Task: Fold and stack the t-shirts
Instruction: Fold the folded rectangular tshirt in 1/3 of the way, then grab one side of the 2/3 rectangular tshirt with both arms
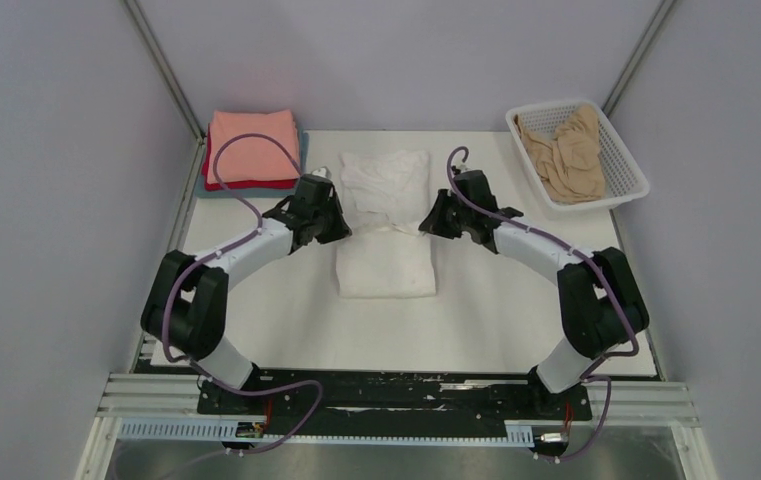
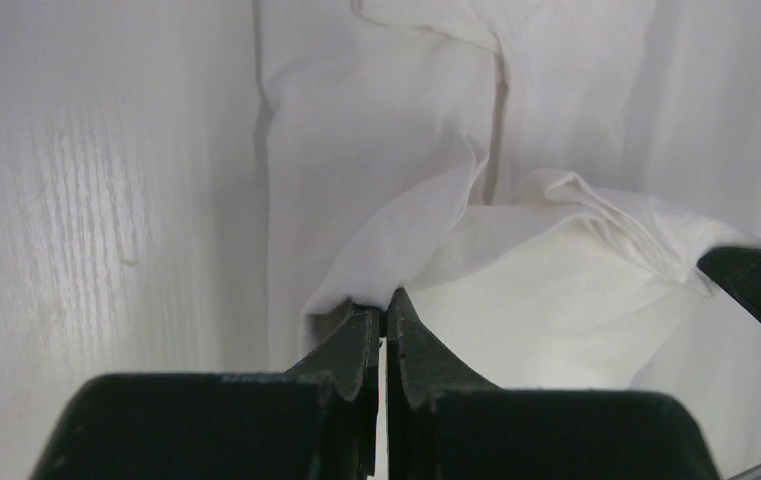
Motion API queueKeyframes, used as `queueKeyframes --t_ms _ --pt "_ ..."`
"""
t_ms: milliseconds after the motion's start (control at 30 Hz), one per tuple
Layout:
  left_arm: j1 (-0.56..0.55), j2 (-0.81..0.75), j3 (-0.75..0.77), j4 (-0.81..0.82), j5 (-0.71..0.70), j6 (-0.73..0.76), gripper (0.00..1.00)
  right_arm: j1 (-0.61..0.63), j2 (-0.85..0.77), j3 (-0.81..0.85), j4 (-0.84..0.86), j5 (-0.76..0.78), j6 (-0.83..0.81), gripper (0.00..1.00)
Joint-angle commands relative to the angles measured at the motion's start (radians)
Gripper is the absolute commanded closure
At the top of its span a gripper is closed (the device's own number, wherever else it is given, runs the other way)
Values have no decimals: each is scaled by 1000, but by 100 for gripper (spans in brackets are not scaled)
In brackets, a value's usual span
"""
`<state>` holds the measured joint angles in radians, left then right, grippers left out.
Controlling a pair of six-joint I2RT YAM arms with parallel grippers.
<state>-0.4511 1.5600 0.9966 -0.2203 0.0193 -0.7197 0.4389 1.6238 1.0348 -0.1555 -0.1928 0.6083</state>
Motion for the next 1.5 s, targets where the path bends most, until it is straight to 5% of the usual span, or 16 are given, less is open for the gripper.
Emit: queueKeyframes --t_ms 0,200,367,433,533,600,700,767,1133,1300,1467 --pt "26 76 88 1 14 68 100 -23 56 73 52 -8 -39 97" --pt "44 188 165 -37 34 98 100 -51 154 119 53 -37 -33 94" --pt "62 250 206 -31 61 112 86 -71 212 150 53 -27 -19 87" --pt "64 257 216 -26 76 117 69 -76 227 169 52 -30 -21 75" --pt "67 233 228 -19 69 132 17 -82 231 198 44 -33 -31 53" --pt "68 199 232 -17 60 136 2 -81 213 203 28 -24 -26 31" --pt "68 132 200 -6 55 122 0 -81 157 149 25 -30 -19 3" --pt "68 74 147 9 54 104 0 -80 113 90 25 -43 -24 0" --pt "39 -244 -360 124 252 -64 0 -47 -167 -297 47 -219 19 1" --pt "37 -274 -461 198 268 -128 3 -28 -209 -367 60 -205 43 6" --pt "33 -233 -485 214 284 -154 15 -5 -193 -383 68 -182 69 29"
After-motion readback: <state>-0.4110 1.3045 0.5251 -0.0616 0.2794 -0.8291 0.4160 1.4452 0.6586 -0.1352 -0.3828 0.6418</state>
